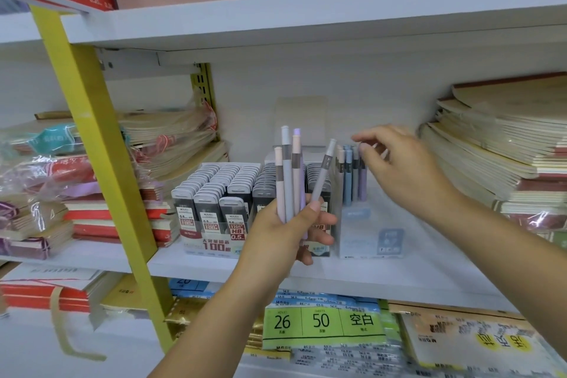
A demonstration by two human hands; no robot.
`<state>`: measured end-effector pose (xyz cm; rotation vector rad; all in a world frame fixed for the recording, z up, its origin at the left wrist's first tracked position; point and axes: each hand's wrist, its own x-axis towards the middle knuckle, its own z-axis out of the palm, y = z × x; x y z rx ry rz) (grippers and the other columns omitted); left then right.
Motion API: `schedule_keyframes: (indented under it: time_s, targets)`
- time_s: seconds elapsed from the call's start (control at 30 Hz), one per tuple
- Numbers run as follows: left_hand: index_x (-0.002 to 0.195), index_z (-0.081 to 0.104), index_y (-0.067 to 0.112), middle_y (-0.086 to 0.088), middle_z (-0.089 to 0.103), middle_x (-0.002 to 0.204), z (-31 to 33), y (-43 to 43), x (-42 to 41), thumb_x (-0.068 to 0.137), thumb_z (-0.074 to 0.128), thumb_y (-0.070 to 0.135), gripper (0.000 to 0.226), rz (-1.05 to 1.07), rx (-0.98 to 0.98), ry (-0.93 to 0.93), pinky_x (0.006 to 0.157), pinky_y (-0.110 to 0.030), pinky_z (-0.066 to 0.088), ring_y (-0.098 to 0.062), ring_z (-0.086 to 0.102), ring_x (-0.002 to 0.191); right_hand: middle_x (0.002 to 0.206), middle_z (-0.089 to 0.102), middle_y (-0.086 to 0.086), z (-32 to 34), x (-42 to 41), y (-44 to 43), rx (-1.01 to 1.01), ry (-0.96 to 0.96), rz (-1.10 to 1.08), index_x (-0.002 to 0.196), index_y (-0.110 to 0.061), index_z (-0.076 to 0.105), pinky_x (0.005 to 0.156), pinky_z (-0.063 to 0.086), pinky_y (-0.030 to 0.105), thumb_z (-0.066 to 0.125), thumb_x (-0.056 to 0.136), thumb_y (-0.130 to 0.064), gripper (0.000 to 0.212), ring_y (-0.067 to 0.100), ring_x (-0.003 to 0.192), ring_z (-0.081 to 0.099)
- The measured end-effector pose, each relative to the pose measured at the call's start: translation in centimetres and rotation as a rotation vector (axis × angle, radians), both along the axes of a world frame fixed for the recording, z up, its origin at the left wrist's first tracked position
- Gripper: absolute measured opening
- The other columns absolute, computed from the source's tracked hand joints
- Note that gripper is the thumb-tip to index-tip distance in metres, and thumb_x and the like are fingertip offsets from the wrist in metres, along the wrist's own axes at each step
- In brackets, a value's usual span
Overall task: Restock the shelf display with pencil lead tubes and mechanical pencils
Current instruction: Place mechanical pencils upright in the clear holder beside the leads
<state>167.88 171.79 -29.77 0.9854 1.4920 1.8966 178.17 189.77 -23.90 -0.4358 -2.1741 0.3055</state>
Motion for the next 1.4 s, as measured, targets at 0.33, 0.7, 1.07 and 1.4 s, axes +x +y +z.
schedule_keyframes:
  time_s: [0.33,0.7,1.07,1.4]
  targets:
    - [0.110,0.067,0.019,-0.007,0.079,0.092,0.2,0.1,0.9,0.098,0.062,0.024,0.014,-0.043,0.012,-0.008,0.050,-0.025,0.056,-0.019,0.077,0.080,0.082,0.076,0.001,1.4,1.8,-3.6,-0.603,0.305,0.466,0.104,-0.025,0.057,0.054,0.052,0.023,0.054,0.098,-0.011,0.016,0.017,0.067,0.070]
    - [0.110,0.063,0.010,0.007,0.056,0.060,-0.2,-0.8,-0.4,0.097,0.060,0.036,0.030,0.037,-0.072,0.026,0.037,-0.015,0.030,-0.004,0.040,0.043,0.088,0.071,-0.006,-0.7,1.1,1.4,-0.100,-0.060,0.088,0.103,-0.032,0.050,0.079,0.056,0.042,0.058,0.096,-0.027,0.012,0.012,0.083,0.068]
    - [0.097,0.059,0.009,0.010,0.056,0.046,0.1,-0.8,-0.2,0.102,0.055,0.036,0.028,0.052,-0.139,0.079,0.035,-0.013,0.027,-0.002,0.037,0.034,0.085,0.069,-0.003,-0.2,0.8,3.0,-0.035,-0.022,0.005,0.109,-0.029,0.050,0.073,0.051,0.032,0.061,0.094,-0.028,0.018,0.015,0.081,0.067]
    - [0.102,0.062,0.005,0.008,0.061,0.050,0.0,-0.5,-0.2,0.101,0.057,0.034,0.029,0.070,-0.128,0.065,0.035,-0.013,0.029,-0.004,0.041,0.034,0.091,0.068,0.006,-0.4,0.1,4.9,0.064,-0.140,-0.089,0.109,-0.021,0.052,0.071,0.048,0.038,0.060,0.094,-0.026,0.017,0.023,0.084,0.057]
